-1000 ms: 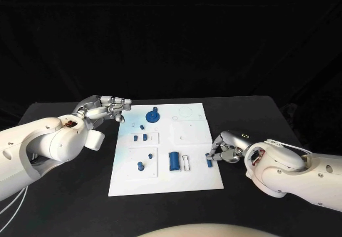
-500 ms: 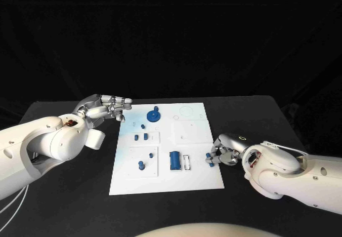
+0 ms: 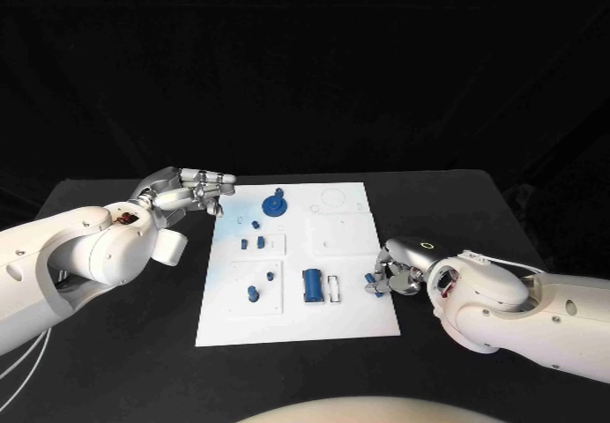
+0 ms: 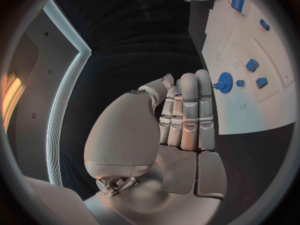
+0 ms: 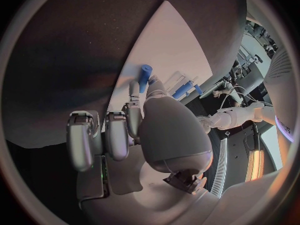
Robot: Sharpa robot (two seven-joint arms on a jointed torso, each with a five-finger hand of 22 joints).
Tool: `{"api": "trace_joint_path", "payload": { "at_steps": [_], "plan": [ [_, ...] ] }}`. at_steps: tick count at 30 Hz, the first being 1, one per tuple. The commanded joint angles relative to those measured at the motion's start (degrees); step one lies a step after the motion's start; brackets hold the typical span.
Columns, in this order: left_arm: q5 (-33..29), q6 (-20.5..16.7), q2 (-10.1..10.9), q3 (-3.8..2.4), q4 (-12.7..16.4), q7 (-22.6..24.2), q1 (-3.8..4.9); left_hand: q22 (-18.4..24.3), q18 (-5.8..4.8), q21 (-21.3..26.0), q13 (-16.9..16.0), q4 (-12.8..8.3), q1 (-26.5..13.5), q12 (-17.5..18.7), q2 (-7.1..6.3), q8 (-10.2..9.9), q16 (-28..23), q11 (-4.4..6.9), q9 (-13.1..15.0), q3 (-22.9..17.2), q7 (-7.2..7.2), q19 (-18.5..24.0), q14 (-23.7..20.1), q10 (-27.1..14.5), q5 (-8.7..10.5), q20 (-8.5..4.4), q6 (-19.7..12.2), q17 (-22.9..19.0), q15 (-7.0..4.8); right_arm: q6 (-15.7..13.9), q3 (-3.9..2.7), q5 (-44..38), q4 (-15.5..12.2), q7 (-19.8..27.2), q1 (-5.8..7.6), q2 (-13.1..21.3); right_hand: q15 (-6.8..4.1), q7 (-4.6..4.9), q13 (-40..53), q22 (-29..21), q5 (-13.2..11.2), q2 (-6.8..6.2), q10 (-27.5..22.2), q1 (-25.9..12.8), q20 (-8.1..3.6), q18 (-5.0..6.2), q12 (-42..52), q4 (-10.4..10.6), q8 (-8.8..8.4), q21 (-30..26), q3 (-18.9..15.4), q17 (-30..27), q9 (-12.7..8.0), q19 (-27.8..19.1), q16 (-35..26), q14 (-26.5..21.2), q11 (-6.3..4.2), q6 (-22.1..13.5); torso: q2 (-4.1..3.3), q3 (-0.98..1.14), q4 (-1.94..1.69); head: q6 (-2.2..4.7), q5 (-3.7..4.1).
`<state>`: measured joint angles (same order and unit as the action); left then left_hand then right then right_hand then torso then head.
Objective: Assemble the parts on the task board
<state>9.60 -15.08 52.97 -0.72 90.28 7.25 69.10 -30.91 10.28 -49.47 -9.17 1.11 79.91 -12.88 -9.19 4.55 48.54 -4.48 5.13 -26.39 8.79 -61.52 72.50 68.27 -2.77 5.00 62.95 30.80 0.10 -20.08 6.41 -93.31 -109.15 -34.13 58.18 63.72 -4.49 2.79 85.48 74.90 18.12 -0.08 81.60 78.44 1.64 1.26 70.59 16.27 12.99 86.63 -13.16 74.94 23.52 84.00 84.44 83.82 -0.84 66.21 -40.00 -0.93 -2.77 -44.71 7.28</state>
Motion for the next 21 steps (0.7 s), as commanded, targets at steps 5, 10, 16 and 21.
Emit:
{"api": "trace_joint_path", "payload": {
  "at_steps": [5,10,16,21],
  "plan": [
    [-0.3,1.0,0.0,-0.04,0.2,0.4,0.04,0.1,0.29,0.3,-0.1,-0.1,0.1,-0.3,0.52,-0.2,0.1,0.02,-0.1,0.3,0.03,0.0,-0.4,-0.3,-0.17,0.28,0.0,-0.1,-0.03,7.9,0.54,-5.1,0.4,-2.4,-0.76,-0.8,-0.35,-0.02,-10.3,14.1,-0.4,-1.65,0.1,2.2,-0.03,-0.54,-0.4,-1.5,-0.38,0.0,0.8,5.3,0.3,4.7,0.2,4.1,-0.55,-0.2,0.02,-0.03,-0.02,-0.21,0.02],
    [-0.3,1.1,0.0,-0.04,0.2,0.4,0.04,0.1,0.29,0.3,-0.1,-0.1,0.1,-0.3,0.52,-0.2,0.1,0.02,-0.1,0.3,0.03,0.0,-0.4,-0.3,-0.17,0.28,0.0,-0.1,-0.03,9.0,0.55,-6.5,0.5,-2.5,-0.78,-1.3,-0.49,-0.17,-10.4,14.2,2.0,-1.68,-0.1,5.5,-0.13,-0.55,-0.7,-3.0,-0.45,0.1,2.4,5.4,0.5,4.7,0.2,4.1,-0.71,-0.3,0.03,-0.03,-0.06,-0.30,0.00],
    [-0.3,1.0,0.1,-0.04,0.2,0.4,0.04,0.1,0.29,0.3,-0.1,-0.1,0.1,-0.3,0.52,-0.2,0.1,0.02,-0.1,0.3,0.03,0.0,-0.4,-0.3,-0.17,0.28,0.0,-0.1,-0.03,9.2,0.55,-7.2,0.5,-2.8,-0.79,-1.7,-0.53,-0.20,-10.4,14.2,3.9,-1.77,-0.3,7.1,-0.21,-0.56,-1.1,-3.2,-0.68,0.1,4.3,5.5,0.6,4.7,0.2,4.1,-0.76,-0.3,0.03,-0.08,-0.06,-0.34,-0.07],
    [-0.3,1.0,0.0,-0.04,0.2,0.4,0.04,0.1,0.29,0.4,-0.1,-0.1,0.1,-0.3,0.55,-0.2,0.1,0.02,-0.1,0.3,0.03,0.0,-0.4,-0.3,-0.17,0.29,0.0,-0.1,-0.03,8.4,0.54,-7.4,0.3,-3.2,-0.79,-2.0,-0.56,-0.22,-10.4,14.2,7.6,-2.37,-0.3,7.4,-0.26,-0.56,-1.3,-2.5,-0.90,0.1,6.0,5.6,0.7,4.7,0.2,4.2,-0.81,-0.3,0.07,-0.02,-0.04,-0.37,-0.22]
  ]
}}
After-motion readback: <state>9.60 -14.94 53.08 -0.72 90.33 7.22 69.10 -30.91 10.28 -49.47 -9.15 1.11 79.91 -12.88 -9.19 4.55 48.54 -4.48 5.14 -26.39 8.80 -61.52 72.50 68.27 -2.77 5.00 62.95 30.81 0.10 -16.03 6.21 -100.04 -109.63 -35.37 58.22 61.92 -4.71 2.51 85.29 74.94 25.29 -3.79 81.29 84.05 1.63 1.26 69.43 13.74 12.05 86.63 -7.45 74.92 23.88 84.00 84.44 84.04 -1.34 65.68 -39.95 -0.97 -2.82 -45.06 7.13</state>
